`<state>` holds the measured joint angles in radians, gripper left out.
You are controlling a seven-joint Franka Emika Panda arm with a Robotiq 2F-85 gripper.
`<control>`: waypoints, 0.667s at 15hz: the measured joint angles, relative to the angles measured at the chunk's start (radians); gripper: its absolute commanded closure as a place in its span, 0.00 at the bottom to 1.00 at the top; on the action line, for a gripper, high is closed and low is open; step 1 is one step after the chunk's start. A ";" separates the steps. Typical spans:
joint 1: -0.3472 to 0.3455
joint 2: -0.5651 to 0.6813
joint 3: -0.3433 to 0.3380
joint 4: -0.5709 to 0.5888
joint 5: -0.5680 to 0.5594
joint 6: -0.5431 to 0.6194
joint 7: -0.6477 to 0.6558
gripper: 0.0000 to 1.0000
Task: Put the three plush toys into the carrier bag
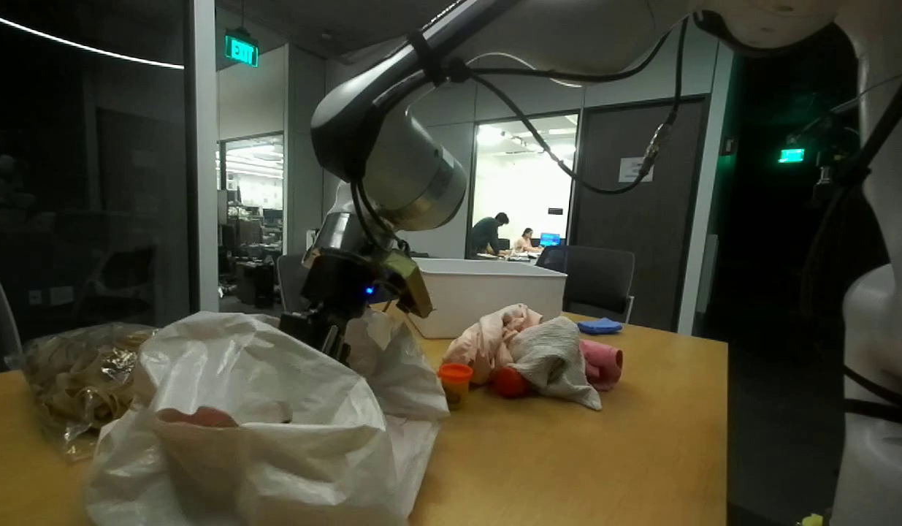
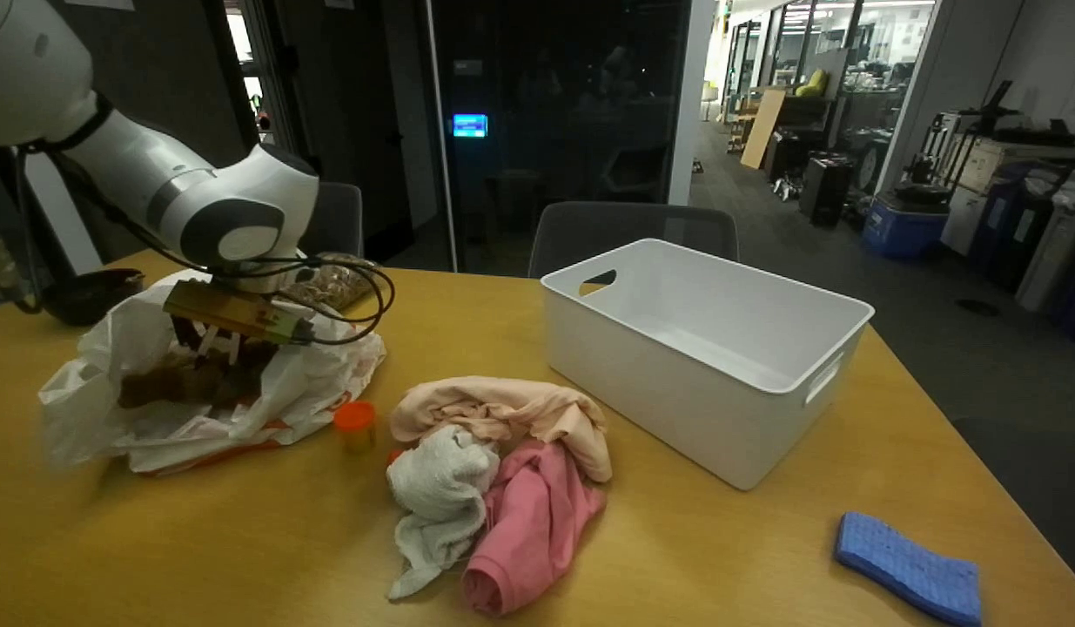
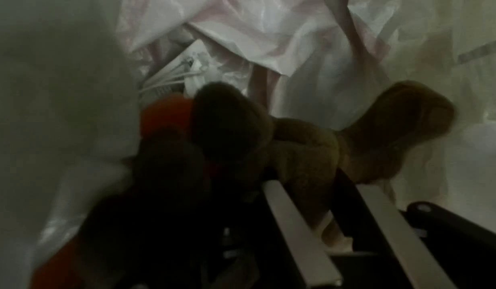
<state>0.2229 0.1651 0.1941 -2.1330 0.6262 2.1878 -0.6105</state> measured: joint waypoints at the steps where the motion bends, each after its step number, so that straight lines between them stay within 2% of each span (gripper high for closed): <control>1: -0.003 -0.004 0.001 0.005 0.000 0.000 0.001 0.24; 4: -0.015 -0.043 0.001 0.007 -0.010 0.003 0.025 0.02; 7: -0.021 -0.121 0.000 -0.008 -0.072 0.045 0.098 0.00; 10: -0.020 -0.222 0.001 -0.054 -0.186 0.116 0.177 0.00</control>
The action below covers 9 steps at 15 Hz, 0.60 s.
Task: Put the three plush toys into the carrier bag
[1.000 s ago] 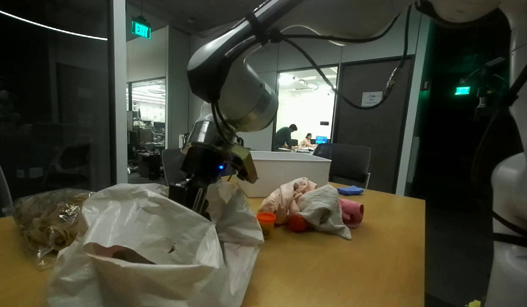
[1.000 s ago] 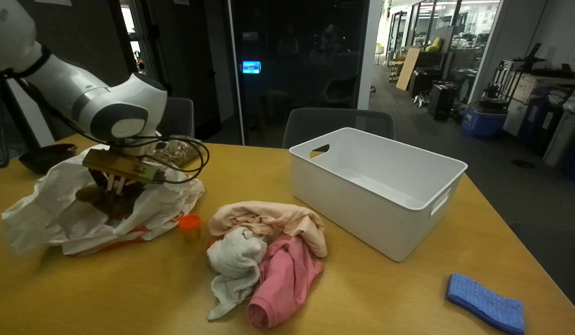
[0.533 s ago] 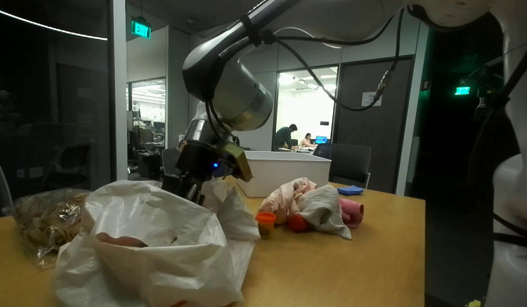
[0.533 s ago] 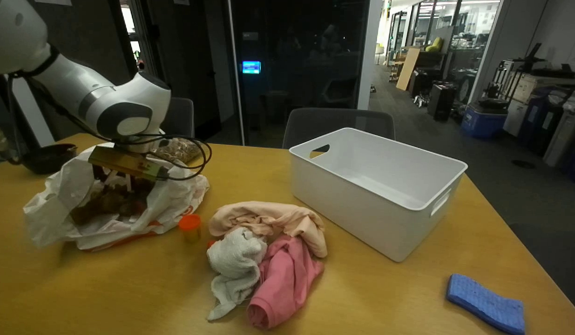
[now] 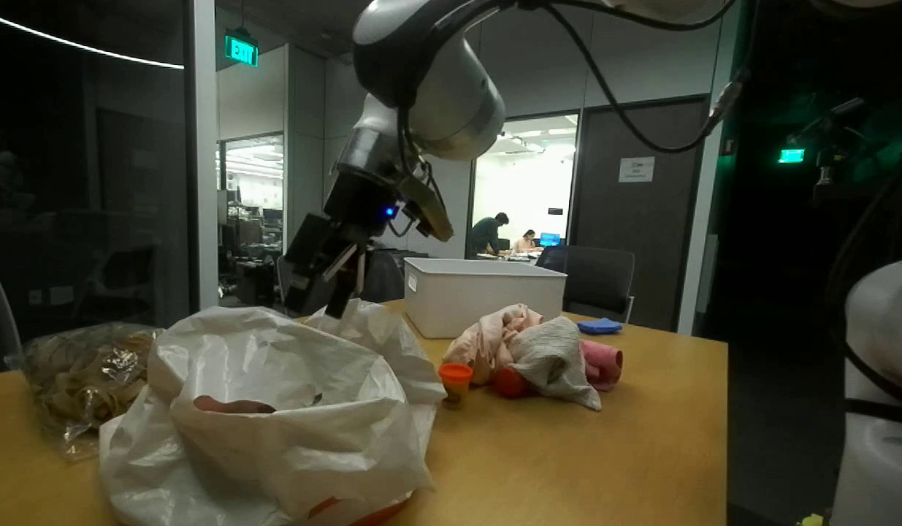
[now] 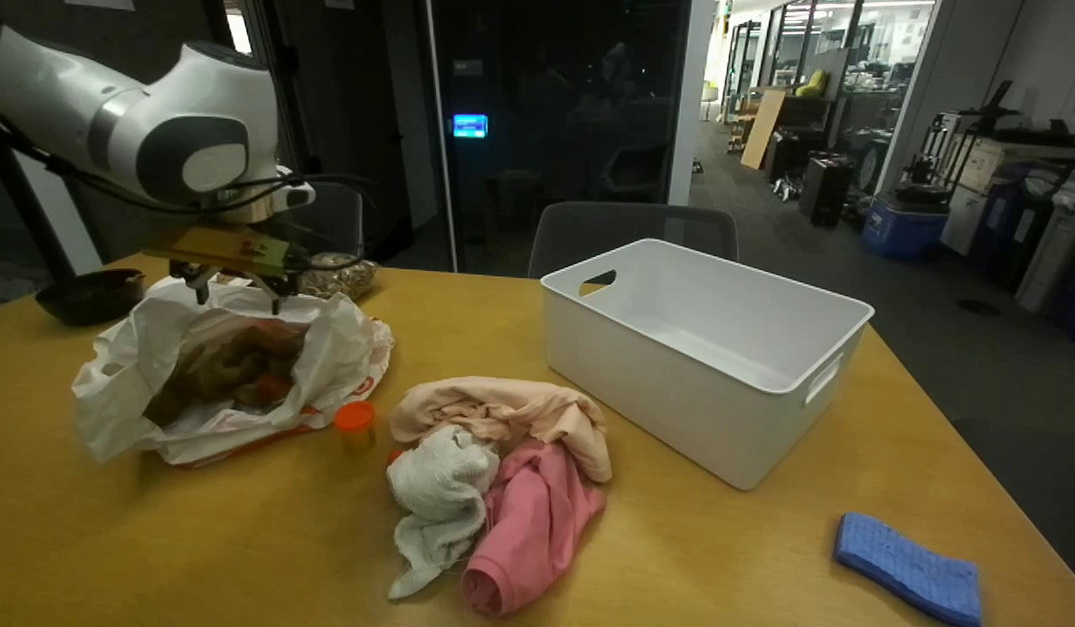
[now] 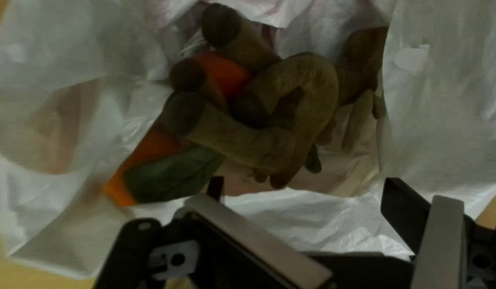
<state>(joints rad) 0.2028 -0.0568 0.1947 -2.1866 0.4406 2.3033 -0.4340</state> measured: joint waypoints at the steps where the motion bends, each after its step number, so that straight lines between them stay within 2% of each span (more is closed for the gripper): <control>1: 0.001 -0.037 0.000 -0.021 -0.043 0.023 0.031 0.00; 5: 0.002 -0.181 0.009 -0.112 -0.240 0.098 0.207 0.00; 9: -0.016 -0.306 0.038 -0.182 -0.470 0.082 0.446 0.00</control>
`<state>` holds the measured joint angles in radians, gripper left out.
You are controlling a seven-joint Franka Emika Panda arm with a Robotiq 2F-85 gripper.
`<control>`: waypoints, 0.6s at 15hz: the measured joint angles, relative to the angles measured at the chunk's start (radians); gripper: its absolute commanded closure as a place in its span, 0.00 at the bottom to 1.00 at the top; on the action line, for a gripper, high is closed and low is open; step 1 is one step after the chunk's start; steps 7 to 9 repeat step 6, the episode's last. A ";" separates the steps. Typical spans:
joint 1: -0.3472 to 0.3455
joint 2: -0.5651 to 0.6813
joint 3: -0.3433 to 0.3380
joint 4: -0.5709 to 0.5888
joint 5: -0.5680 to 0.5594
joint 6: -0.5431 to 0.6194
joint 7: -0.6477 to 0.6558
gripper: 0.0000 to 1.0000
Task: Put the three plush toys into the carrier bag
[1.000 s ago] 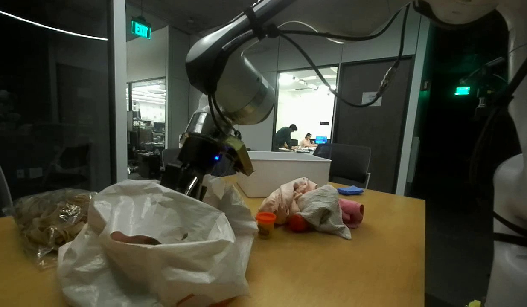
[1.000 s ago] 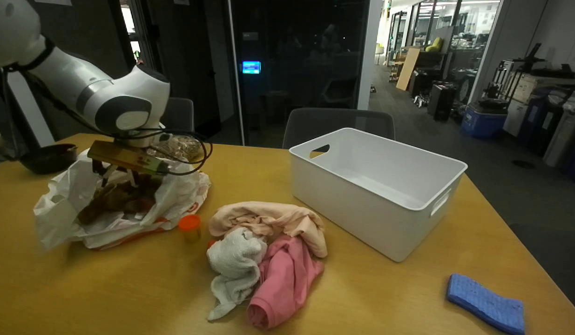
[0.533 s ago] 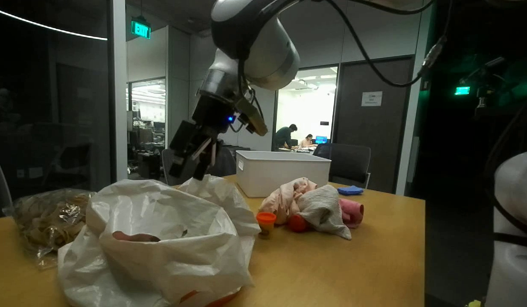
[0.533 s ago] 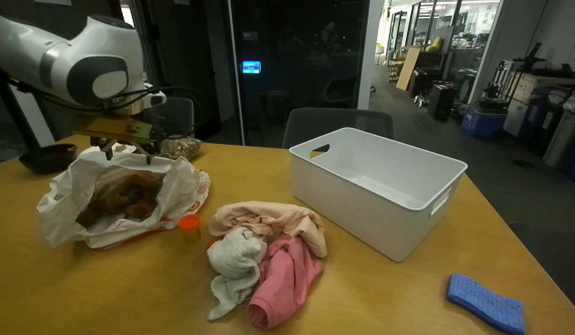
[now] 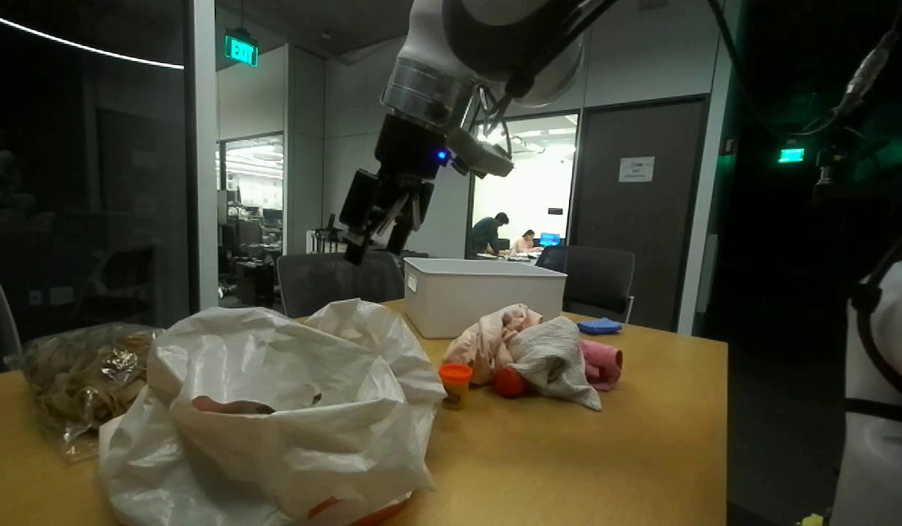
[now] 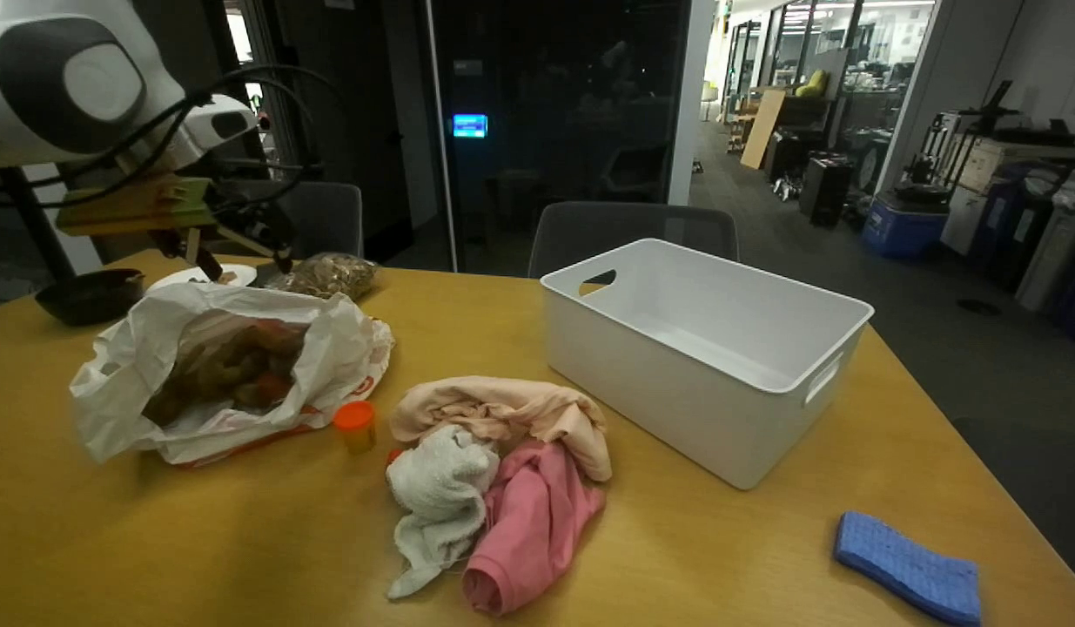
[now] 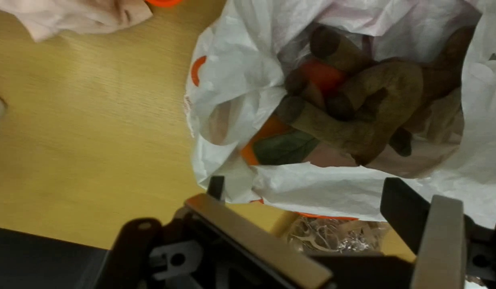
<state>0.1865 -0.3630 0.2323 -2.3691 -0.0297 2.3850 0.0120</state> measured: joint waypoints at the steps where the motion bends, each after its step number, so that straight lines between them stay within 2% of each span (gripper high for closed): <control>1: -0.006 -0.027 0.008 -0.008 -0.032 -0.032 0.048 0.00; 4: -0.010 -0.089 0.012 -0.010 -0.047 -0.164 0.118 0.00; 9: -0.010 -0.107 0.012 -0.010 -0.047 -0.188 0.130 0.00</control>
